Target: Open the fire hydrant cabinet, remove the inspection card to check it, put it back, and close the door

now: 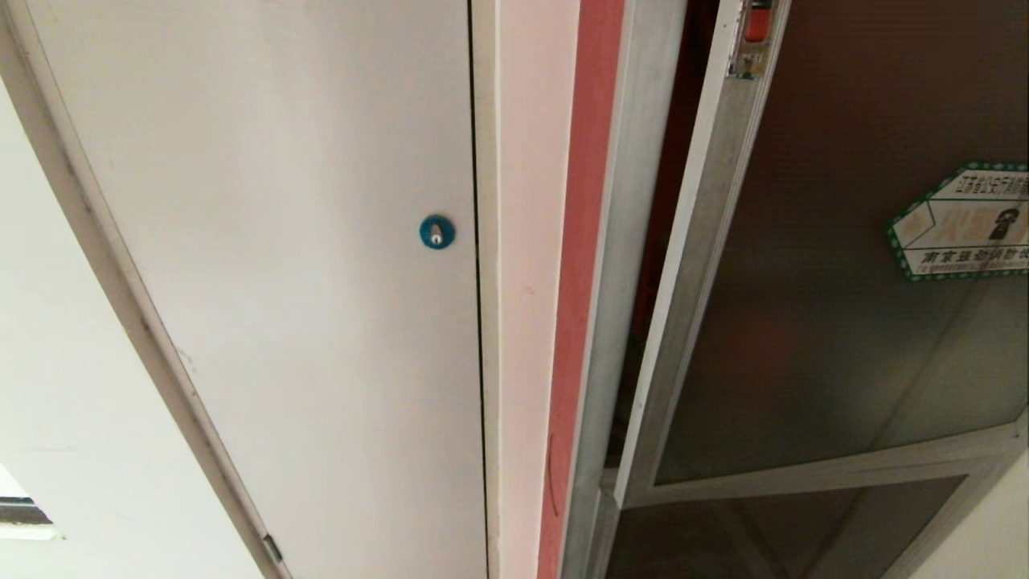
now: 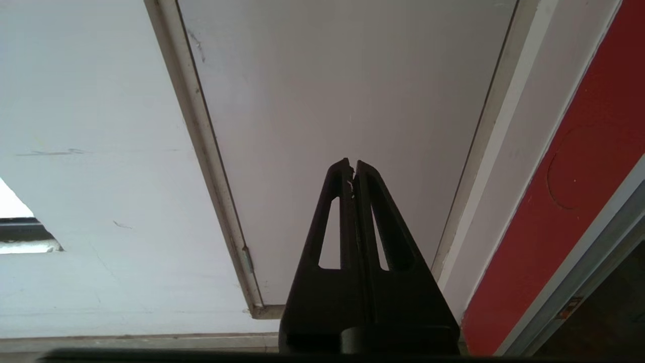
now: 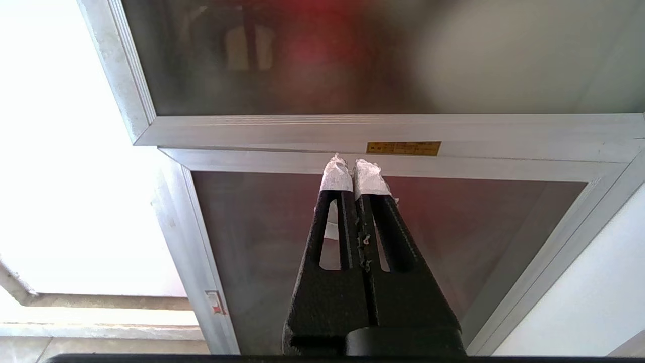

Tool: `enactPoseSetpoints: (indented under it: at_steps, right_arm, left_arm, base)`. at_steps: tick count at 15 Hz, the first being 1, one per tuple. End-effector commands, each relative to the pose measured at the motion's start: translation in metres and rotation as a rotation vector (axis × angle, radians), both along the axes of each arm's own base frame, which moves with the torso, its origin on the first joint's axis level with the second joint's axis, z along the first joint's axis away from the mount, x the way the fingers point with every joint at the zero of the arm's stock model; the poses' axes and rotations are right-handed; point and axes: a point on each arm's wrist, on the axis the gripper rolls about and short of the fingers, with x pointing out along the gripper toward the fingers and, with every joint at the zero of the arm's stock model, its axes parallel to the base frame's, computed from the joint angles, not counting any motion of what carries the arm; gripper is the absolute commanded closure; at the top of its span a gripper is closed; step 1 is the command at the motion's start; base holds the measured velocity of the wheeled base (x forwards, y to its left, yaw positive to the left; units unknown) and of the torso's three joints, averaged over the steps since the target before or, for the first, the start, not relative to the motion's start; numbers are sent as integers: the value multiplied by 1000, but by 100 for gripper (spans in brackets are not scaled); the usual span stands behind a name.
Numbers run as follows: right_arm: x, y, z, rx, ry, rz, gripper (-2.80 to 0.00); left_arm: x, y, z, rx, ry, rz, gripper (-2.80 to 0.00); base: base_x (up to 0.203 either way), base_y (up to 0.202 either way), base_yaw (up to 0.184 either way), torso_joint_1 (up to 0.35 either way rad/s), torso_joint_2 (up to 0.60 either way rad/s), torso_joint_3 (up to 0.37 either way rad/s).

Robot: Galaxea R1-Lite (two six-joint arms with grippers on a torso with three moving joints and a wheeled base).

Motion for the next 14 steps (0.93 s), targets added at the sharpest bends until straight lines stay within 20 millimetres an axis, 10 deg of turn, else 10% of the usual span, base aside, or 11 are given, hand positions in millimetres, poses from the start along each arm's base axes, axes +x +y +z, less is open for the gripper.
enactPoseSetpoints:
  at_steps: [1,6,14]
  right_arm:
    - [0,0,0,0,3,2,0]
    - [0,0,0,0,3,1,0]
    - [0,0,0,0,3,1,0]
  left_arm:
    - [0,0,0,-1,2,2,0]
    - [-1,0,22,-12,-41,-2,0]
    - [59,-9,152,-198,99,-401,0]
  base:
    - [0,0,0,0,0,0]
    - [0,0,0,0,0,0]
    - [0,0,0,0,0,0]
